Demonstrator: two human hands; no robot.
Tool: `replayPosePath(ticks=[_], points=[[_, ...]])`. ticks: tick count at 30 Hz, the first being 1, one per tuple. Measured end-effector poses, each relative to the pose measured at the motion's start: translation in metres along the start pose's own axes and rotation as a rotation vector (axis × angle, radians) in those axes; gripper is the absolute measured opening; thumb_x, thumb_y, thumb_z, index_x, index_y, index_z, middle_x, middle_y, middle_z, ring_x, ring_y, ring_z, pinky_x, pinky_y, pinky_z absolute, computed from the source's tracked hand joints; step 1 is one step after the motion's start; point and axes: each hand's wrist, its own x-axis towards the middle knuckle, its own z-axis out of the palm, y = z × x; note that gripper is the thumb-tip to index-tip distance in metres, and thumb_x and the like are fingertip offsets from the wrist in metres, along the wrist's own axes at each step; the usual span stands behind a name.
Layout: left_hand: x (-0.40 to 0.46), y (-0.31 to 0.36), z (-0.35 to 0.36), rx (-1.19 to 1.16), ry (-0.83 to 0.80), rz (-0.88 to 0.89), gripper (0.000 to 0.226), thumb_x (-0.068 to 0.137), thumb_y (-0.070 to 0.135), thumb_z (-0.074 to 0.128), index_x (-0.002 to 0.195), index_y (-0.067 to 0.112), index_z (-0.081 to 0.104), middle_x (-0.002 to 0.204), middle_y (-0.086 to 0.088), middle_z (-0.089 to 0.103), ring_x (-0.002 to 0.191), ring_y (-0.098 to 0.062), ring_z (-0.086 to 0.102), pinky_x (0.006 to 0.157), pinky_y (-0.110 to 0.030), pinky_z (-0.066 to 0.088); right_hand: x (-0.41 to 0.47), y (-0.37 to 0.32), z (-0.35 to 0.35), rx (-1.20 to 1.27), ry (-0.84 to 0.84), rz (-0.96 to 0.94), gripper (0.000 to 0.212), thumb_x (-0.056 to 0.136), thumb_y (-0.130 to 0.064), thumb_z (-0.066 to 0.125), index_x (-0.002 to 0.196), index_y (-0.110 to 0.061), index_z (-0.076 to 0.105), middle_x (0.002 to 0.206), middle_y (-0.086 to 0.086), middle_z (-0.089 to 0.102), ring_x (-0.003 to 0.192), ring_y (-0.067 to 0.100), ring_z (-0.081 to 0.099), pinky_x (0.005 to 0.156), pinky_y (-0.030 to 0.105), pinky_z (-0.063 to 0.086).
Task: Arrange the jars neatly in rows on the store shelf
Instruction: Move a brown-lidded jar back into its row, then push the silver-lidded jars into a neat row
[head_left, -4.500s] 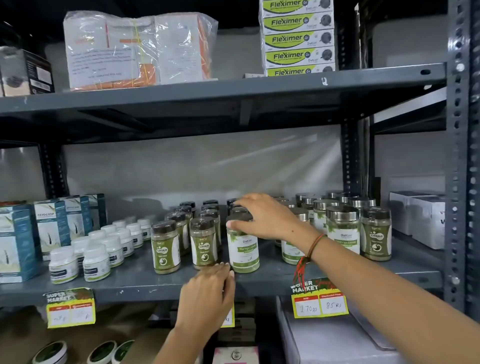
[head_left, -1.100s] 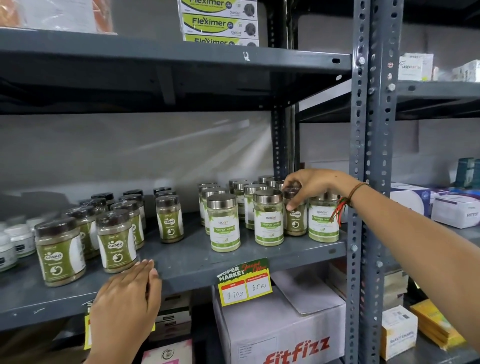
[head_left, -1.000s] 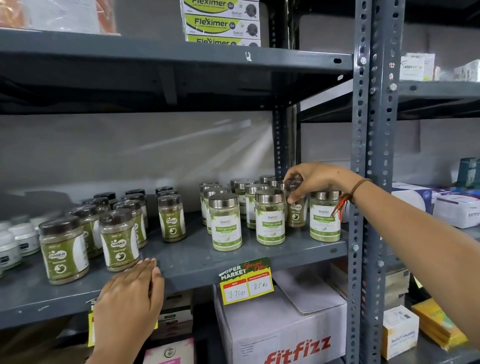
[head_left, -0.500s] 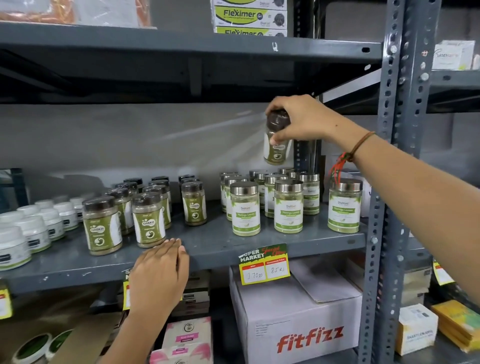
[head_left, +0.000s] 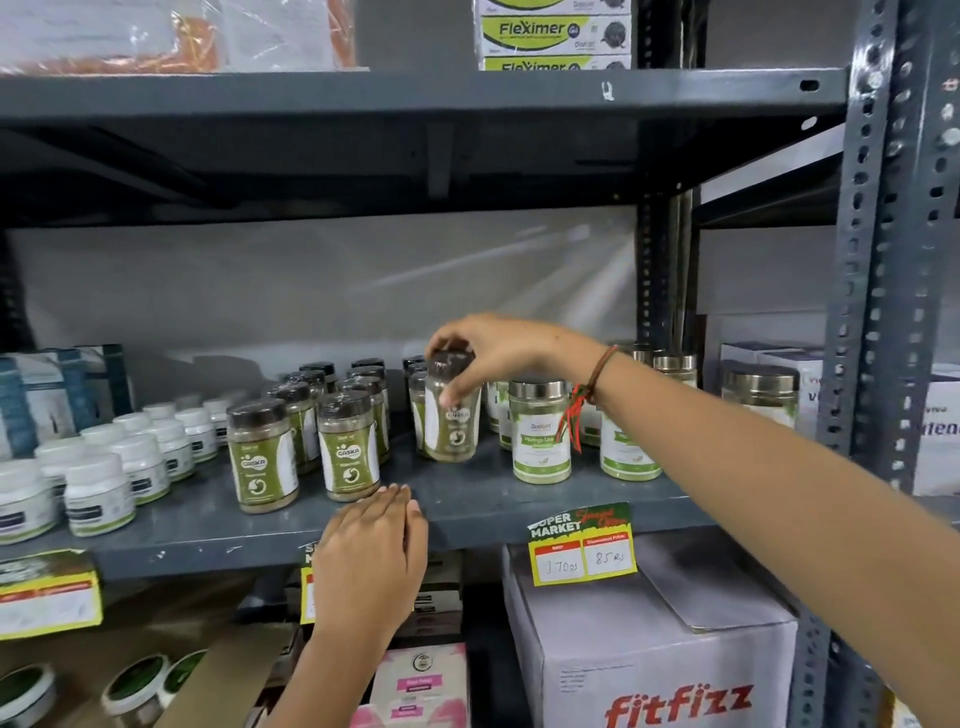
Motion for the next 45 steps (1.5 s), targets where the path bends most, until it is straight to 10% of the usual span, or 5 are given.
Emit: replayPosePath(ticks=[23, 40, 45], points=[[0.0, -0.002, 0.001, -0.001, 0.003, 0.011, 0.041, 0.093, 0.034, 0.041, 0.103, 0.014, 0.075, 0.104, -0.001, 0.074, 0.098, -0.016, 0.069, 0.089, -0.032, 0.049, 0.021, 0.0, 0.033, 0.09, -0.146, 0.079, 0.071, 0.083, -0.029, 0.078, 0.146, -0.021, 0.046, 0.151, 0.001, 0.044, 0.136, 0.02, 0.044, 0.093, 0.023, 0.035], [-0.001, 0.003, -0.007, -0.004, -0.068, 0.018, 0.043, 0.096, 0.032, 0.037, 0.102, 0.011, 0.074, 0.105, -0.005, 0.074, 0.098, -0.02, 0.069, 0.089, -0.036, 0.05, -0.088, 0.052, -0.023, 0.018, 0.485, 0.218, 0.041, 0.084, -0.043, 0.071, 0.12, -0.025, 0.068, 0.118, -0.001, 0.068, 0.102, 0.015, 0.065, 0.093, 0.037, 0.054], [-0.001, 0.0, -0.004, -0.026, -0.055, 0.025, 0.045, 0.094, 0.032, 0.037, 0.1, 0.008, 0.075, 0.104, -0.008, 0.074, 0.098, -0.023, 0.069, 0.089, -0.038, 0.05, -0.129, 0.097, -0.04, -0.325, 0.538, 0.378, 0.036, 0.084, -0.045, 0.064, 0.113, -0.025, 0.071, 0.11, -0.001, 0.073, 0.102, 0.022, 0.068, 0.088, 0.041, 0.056]])
